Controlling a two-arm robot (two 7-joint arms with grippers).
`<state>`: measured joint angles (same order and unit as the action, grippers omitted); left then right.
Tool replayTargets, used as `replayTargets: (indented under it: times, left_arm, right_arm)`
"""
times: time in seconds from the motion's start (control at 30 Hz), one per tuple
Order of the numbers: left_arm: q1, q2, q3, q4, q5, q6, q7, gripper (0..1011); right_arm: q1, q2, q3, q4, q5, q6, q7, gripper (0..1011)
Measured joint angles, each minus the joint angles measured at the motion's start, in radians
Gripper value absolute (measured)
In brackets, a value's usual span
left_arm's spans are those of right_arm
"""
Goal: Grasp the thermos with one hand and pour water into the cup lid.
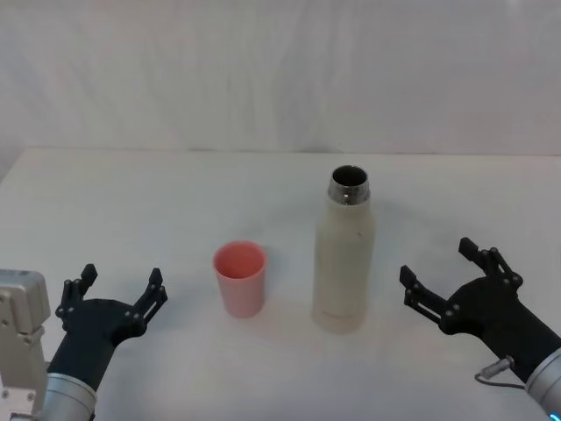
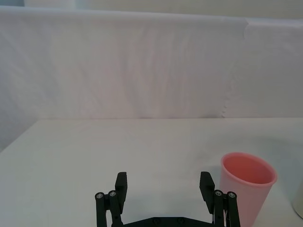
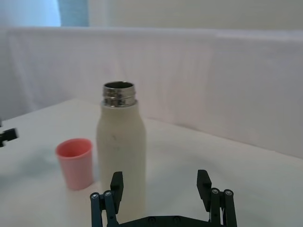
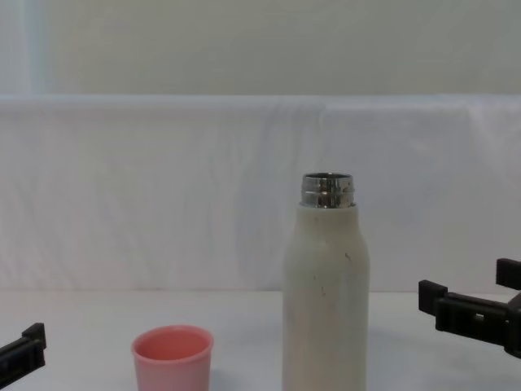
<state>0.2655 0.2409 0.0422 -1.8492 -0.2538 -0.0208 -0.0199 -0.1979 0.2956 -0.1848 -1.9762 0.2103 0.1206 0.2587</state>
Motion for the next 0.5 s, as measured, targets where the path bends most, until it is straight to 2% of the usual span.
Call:
replayTargets:
  times: [0.27, 0.5]
  left_arm:
    - [0.000, 0.000, 0.000, 0.000, 0.000, 0.000, 0.000, 1001]
    - [0.000, 0.000, 0.000, 0.000, 0.000, 0.000, 0.000, 1001]
  right_arm:
    - [0.019, 0.058, -0.001, 0.002, 0.073, 0.041, 0.067, 1001]
    - [0.042, 0.077, -0.034, 0.028, 0.085, 0.046, 0.078, 1001]
